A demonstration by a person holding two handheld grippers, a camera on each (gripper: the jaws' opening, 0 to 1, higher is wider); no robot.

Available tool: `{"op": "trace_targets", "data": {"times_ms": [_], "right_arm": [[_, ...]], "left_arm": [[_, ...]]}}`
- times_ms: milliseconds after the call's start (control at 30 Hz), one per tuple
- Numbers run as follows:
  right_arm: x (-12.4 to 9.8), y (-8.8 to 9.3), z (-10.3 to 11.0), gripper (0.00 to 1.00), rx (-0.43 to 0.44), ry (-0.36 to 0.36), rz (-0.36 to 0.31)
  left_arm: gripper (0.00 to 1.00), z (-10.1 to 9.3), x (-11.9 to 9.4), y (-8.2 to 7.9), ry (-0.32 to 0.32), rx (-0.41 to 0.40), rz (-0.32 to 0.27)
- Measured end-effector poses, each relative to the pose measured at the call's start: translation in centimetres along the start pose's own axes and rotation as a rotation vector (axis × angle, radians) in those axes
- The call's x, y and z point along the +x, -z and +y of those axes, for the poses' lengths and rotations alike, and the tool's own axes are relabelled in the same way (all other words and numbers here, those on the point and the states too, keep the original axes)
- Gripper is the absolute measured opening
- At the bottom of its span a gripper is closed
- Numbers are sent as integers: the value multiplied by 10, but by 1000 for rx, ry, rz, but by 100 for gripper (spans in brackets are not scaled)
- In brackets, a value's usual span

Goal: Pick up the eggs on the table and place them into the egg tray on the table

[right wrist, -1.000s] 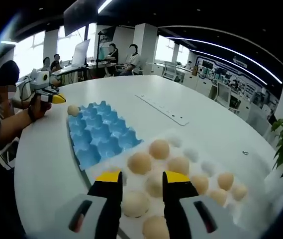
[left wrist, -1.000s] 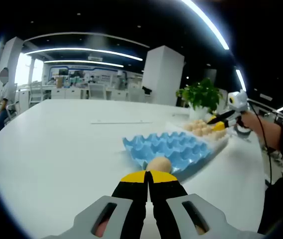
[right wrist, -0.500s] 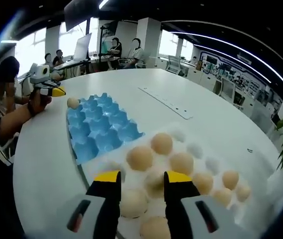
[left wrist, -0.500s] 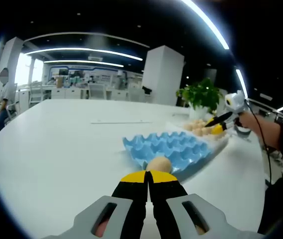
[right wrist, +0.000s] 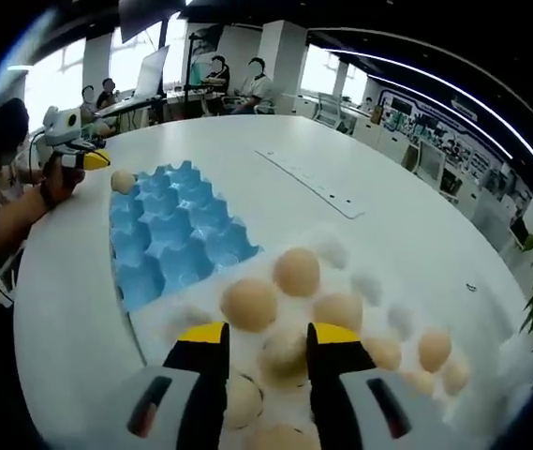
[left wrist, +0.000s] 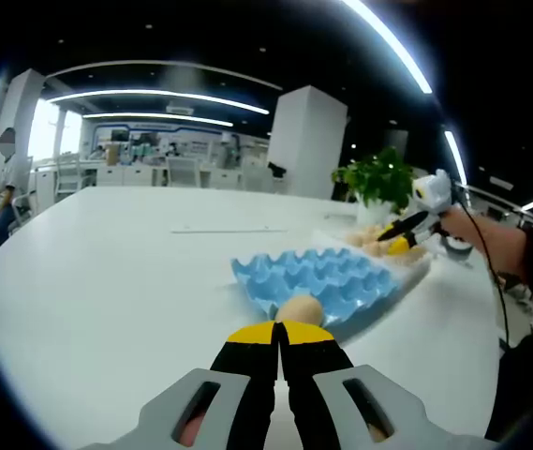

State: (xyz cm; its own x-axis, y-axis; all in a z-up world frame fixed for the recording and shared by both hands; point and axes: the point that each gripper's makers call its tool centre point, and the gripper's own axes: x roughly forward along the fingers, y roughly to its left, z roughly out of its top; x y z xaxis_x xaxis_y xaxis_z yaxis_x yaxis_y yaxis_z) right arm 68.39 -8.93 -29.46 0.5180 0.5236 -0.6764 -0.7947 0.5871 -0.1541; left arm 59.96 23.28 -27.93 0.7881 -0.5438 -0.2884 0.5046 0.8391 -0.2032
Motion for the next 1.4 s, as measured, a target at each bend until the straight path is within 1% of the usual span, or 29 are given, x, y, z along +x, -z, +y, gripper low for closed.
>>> {"op": "trace_targets", "data": {"times_ms": [33,133,267,333,400,433,533,567,600,733,767,833,867,900,933,967,1033,1133,1233,1267,1367,1400], "right_arm": [[2,-1,3,36,-4,-12,4],[5,-3,5,37,-15,-28,6],[9,-5,8,36,-20,-43,9],[12,-8,15,35,-25,-71,7],[15,-8,19,34,-40,-79,19],[16,-8,20,34,-49,-78,27],[16,-8,20,32,-39,-87,38],[16,-7,22,31,-39,-99,44],[16,-7,21,31,-40,-96,44],[17,-6,20,31,-39,-122,65],[18,-6,20,31,-26,-133,69],[19,-7,20,31,32,-182,72],[19,-7,20,30,37,-184,72],[19,-7,20,26,42,-187,72],[19,-7,20,26,46,-189,72],[25,-7,12,26,109,-224,86],[27,-5,15,26,89,-242,129],[28,-4,17,27,31,-255,201],[30,-3,18,27,27,-271,280],[31,-2,18,27,22,-271,299],[32,-1,19,27,-14,-269,392],[33,-1,18,27,-11,-267,413]], "left_arm": [[0,4,1,-1,1,1,1],[0,3,1,0,1,6,2],[0,-3,1,1,2,6,1],[0,-4,1,1,1,5,1],[0,-4,1,1,1,4,1],[0,-3,1,1,1,4,1],[0,-2,1,1,0,4,1],[0,-2,1,1,0,4,1],[0,-2,1,1,1,4,1],[0,-2,1,1,2,6,2],[0,-2,1,1,1,6,3],[0,-2,1,2,0,7,3],[0,-2,1,2,1,6,3],[0,-1,1,2,1,6,3],[0,-1,1,2,1,7,3],[0,0,1,2,1,7,4],[0,0,1,2,0,8,4],[0,1,1,2,1,8,5],[0,0,1,2,1,10,7],[0,0,1,2,1,10,7],[0,0,2,2,0,10,9],[0,0,2,2,0,10,10]]}}
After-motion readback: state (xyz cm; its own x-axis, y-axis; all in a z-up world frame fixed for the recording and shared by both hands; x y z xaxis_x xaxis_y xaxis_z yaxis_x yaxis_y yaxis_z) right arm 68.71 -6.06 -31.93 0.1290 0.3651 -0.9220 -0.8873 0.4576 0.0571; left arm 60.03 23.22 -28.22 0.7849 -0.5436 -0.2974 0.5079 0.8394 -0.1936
